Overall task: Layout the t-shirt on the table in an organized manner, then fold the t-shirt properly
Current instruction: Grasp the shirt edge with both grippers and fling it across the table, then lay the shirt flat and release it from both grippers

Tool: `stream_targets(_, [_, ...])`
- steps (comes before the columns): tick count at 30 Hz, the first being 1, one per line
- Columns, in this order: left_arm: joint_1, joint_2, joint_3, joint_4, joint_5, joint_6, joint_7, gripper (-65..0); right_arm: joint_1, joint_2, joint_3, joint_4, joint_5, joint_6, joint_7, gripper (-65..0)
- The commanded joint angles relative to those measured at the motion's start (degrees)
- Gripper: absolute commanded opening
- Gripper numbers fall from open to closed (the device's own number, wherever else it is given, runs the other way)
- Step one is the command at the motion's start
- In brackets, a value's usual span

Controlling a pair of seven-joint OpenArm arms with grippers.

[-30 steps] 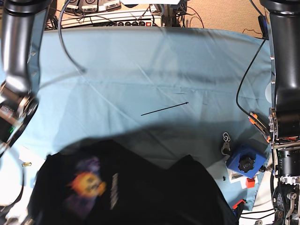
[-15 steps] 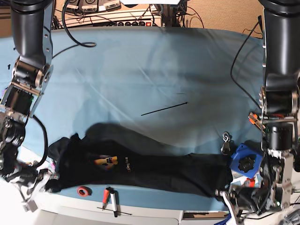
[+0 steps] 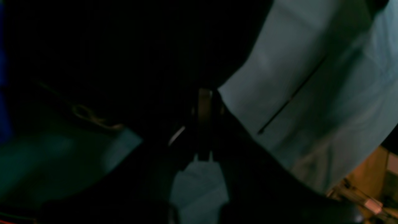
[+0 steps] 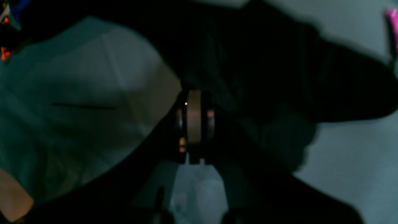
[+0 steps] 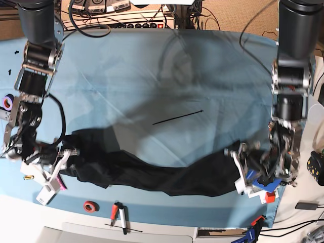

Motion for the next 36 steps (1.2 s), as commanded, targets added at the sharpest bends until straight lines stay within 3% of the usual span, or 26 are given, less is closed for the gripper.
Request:
stream_targets(1, [-0.9, -0.5, -0.2, 2.2, -1.0, 0.0, 0.0, -65.0, 0.7, 0.8, 0.2, 1.0, 1.5, 0.2, 1.1, -65.0])
stream_targets(8, [10.3, -0.7, -0.3, 15.0, 1.7, 0.0, 1.1, -65.0, -10.5, 0.7, 2.6, 7.2, 5.9, 1.5, 1.1, -65.0])
stream_targets(17, [25.5, -2.6, -4.0, 39.4, 13.0, 4.1, -1.6, -65.0, -31.9, -3.9, 20.7, 32.6, 10.9, 4.7, 1.1, -65.0])
stream_targets(24, [36.1, -2.6, -14.9, 49.1, 12.5, 4.1, -2.6, -65.0, -42.4, -7.7, 36.8, 40.5, 11.1, 5.1, 1.1, -65.0])
stream_targets(31, [46.2, -2.5, -28.9, 52.9, 5.1, 1.8, -1.9, -65.0, -49.7, -8.0, 49.3, 40.5, 11.3, 4.0, 1.1, -65.0])
stream_targets(36, [52.7, -2.5, -35.1, 54.6, 0.8, 0.0, -1.3, -65.0, -56.6, -8.0, 54.1, 40.5, 14.2, 4.0, 1.1, -65.0])
